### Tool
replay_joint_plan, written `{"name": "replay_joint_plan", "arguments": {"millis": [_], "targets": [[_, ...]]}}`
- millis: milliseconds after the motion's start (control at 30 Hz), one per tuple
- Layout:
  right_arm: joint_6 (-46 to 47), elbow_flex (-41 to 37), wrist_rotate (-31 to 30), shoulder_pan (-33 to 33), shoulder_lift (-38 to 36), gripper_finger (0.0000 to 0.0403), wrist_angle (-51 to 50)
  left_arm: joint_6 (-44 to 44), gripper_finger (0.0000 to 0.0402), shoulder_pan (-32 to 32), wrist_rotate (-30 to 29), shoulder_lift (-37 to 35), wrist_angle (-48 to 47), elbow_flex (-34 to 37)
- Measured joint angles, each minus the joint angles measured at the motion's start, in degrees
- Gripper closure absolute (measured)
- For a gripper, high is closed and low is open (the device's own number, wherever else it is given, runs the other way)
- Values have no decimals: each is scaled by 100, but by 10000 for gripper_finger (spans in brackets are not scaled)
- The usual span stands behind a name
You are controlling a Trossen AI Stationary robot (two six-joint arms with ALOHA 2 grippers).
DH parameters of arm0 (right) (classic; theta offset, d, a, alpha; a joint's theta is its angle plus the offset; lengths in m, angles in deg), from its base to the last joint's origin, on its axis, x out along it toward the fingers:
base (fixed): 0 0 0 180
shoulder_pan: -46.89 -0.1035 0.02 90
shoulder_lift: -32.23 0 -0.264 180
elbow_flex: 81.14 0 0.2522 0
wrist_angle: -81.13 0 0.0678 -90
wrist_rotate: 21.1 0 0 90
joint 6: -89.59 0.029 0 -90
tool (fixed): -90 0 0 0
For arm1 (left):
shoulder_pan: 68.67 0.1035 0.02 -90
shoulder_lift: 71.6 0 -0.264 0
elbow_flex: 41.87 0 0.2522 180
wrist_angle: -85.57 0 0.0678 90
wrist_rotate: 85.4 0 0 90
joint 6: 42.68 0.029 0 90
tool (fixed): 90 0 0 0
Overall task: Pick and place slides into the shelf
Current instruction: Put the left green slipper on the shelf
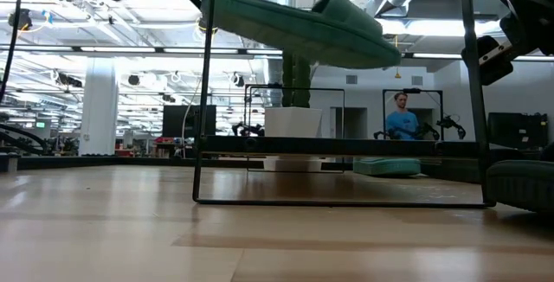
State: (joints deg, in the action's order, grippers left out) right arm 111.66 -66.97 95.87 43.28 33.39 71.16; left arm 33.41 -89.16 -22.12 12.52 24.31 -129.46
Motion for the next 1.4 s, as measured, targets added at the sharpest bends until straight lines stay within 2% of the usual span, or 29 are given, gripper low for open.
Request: {"name": "replay_joint_plan", "arguments": {"millis": [233, 700, 1133, 1400], "targets": [[2, 0, -1, 1, 1, 403, 0, 77, 394, -7, 235, 0, 698, 487], [2, -1, 0, -1, -2, 403, 0, 91, 395, -170, 249, 0, 1902, 1324], [1, 1, 0, 1, 0, 403, 0, -234, 395, -559, 396, 1, 1942, 1504], [2, 0, -1, 2, 1, 403, 0, -374, 395, -631, 350, 196, 2294, 1507]]}}
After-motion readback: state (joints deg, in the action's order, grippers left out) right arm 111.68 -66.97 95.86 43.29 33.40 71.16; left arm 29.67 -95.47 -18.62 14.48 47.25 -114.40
